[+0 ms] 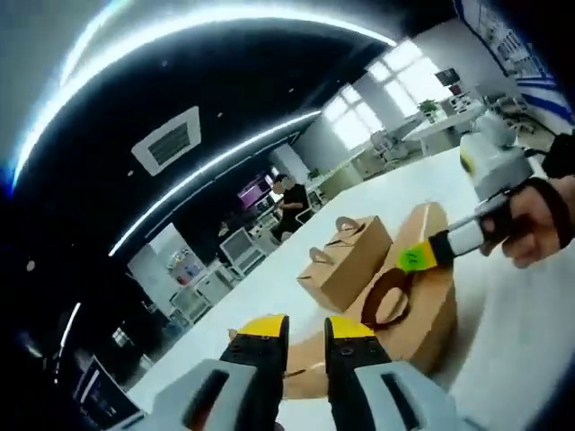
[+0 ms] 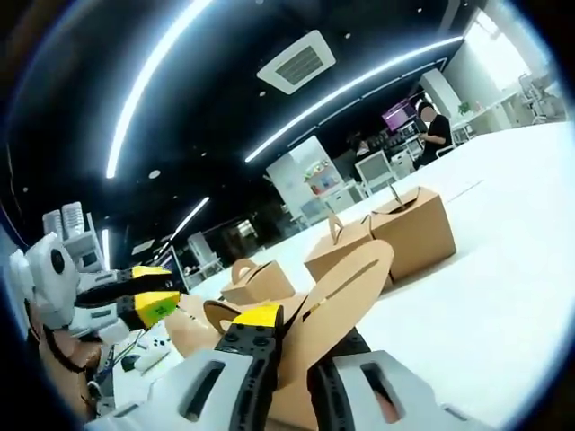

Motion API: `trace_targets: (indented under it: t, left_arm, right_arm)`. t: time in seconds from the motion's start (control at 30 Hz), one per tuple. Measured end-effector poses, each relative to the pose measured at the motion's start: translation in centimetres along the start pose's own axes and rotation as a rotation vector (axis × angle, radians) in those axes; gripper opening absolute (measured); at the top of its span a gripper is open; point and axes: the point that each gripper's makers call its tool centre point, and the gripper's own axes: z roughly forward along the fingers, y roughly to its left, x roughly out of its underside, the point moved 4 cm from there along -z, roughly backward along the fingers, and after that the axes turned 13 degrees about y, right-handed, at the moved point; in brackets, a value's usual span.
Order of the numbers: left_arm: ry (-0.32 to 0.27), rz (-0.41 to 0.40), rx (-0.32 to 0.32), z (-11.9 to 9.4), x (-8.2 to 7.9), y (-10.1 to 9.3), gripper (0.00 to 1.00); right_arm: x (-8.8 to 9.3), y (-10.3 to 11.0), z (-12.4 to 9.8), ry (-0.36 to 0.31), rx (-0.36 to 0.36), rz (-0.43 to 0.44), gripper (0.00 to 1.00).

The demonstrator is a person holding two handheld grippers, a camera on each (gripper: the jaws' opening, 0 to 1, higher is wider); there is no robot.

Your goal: Pick up one paper box from the group, open the paper box, and remove the item inside

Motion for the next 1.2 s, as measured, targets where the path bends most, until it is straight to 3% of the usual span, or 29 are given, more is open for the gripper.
trace_targets:
  t: [0.1,0.23,0.33,0.53,0.67,1.1,1.2]
  left_arm:
    - [0.031,-0.002,-0.043,1.6,0.7,0.1,0.18]
    - [0.041,-0.023,-0.034,1.8,1.4,0.0,0.18]
    - [0.046,-0.025,-0.044,1.7,1.4,0.1,0.18]
    - [0.076,-0.024,-0.054,2.8,2.4,0.5,0.18]
    - [0.110,-0.025,-0.032,3.5,3.4,-0.2,0.18]
    - [0.139,-0.043,0.006,4.7,5.1,-2.5,0.15]
    - [0.143,-0.053,0.005,4.7,5.4,-2.3,0.15]
  right_arm:
    - [-0.1,-0.1,-0.1,-0.007,-0.002,0.009,0.12]
    - [-0.1,-0.9,-0.4,-0.016,0.019,-0.007,0.23]
    - [-0.8,-1.6,-0.8,-0.057,0.023,0.053,0.27]
    - [-1.6,-2.8,-0.7,-0.084,0.070,0.065,0.26]
    - [-1.2,-3.3,-0.3,-0.061,0.125,-0.028,0.26]
    - [0.2,-4.4,0.1,-0.056,0.156,-0.014,0.31]
    - [0.1,-4.6,0.0,-0.074,0.148,0.034,0.33]
